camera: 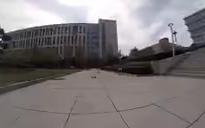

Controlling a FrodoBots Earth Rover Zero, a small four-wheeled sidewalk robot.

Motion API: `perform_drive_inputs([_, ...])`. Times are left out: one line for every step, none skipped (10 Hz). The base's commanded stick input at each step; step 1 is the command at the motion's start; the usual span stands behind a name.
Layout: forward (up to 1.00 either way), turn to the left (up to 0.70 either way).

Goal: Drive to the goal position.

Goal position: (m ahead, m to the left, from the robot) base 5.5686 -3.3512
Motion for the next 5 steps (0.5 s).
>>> perform_drive_inputs([0.7, 0.0])
perform_drive_inputs([0.7, 0.0])
perform_drive_inputs([0.7, 0.0])
perform_drive_inputs([0.7, -0.15])
perform_drive_inputs([0.7, -0.27])
